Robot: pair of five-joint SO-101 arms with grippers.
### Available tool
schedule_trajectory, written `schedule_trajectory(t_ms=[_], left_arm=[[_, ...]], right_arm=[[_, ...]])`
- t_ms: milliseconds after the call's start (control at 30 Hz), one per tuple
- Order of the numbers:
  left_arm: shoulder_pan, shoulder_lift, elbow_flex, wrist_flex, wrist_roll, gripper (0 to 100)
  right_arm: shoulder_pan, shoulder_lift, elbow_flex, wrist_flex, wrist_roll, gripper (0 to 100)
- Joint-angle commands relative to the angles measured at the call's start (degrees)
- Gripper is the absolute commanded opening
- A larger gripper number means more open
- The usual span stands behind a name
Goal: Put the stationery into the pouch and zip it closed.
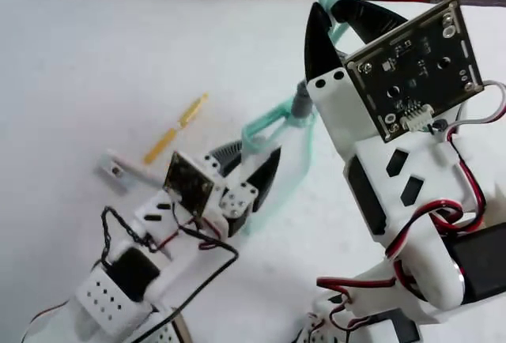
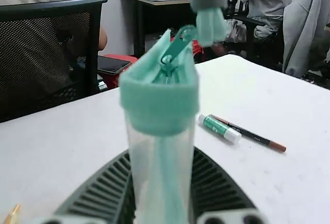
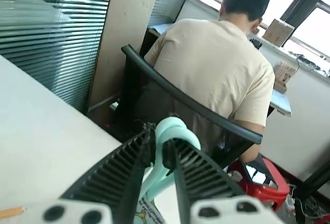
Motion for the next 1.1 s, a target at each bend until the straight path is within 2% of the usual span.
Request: schedule_trajectory(t_ms=[0, 300, 467, 1067], left_arm=[[0.66, -4.62, 3.87, -0.26, -1.05, 6], [0.57, -14.73, 10.99, -0.35, -5.54, 6], [0.66, -16.66, 12.57, -0.26, -5.89, 2], [0.57, -16.66, 12.57, -0.09, -5.89, 2]], right_arm=[[1.36, -1.10, -0.62, -3.82, -0.09, 1.8], [13.23, 2.51, 0.00, -6.64, 0.00, 1.8], [16.57, 6.81, -0.44, -6.99, -0.09, 1.8], [24.84, 12.00, -0.26, -13.85, 0.00, 1.8]])
